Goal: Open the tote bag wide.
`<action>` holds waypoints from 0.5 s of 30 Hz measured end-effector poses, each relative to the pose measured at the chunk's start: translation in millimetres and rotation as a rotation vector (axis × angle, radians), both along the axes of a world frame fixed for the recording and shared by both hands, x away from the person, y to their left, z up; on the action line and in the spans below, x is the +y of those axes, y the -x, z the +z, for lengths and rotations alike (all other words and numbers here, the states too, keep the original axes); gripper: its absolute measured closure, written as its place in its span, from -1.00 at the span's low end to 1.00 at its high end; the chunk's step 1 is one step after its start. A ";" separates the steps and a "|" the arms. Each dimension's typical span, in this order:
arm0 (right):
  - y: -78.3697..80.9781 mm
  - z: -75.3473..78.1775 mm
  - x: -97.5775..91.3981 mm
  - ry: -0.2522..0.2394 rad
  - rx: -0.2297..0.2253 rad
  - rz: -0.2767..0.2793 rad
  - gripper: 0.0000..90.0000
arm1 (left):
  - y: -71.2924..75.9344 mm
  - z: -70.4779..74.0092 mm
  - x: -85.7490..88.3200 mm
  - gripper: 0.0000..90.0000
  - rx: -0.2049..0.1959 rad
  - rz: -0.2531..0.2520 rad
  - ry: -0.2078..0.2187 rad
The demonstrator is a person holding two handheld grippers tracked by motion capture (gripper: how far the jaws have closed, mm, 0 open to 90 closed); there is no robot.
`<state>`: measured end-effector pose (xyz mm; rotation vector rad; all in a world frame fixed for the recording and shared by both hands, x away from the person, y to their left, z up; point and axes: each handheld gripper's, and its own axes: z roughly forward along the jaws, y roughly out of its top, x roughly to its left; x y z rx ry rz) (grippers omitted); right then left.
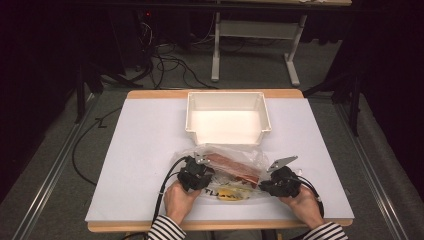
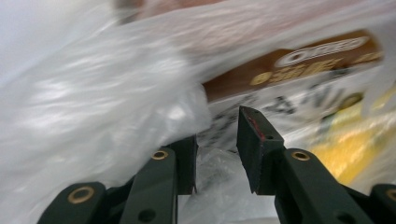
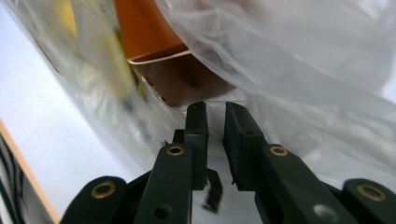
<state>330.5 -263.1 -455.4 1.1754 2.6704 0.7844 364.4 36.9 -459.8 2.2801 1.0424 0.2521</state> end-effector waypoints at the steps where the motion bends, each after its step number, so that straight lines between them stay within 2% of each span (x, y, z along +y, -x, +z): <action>1: -0.3 0.0 -0.7 0.003 -0.002 -0.003 0.80 | -0.7 -0.4 1.7 0.53 0.004 0.006 -0.001; 3: -0.2 0.3 -1.1 0.006 0.000 -0.004 0.80 | -2.6 -1.2 6.1 0.54 -0.001 0.021 -0.009; 7: 1.0 5.2 -2.0 0.002 -0.011 -0.004 0.77 | -0.8 0.6 8.7 0.53 0.006 0.023 0.022; 12: 5.6 26.5 -8.3 -0.075 -0.075 -0.023 0.75 | 1.0 5.7 8.7 0.53 -0.006 0.016 0.036; 15: 4.4 37.5 -9.0 -0.087 -0.108 -0.023 0.75 | 0.4 7.5 9.0 0.53 -0.006 0.015 0.050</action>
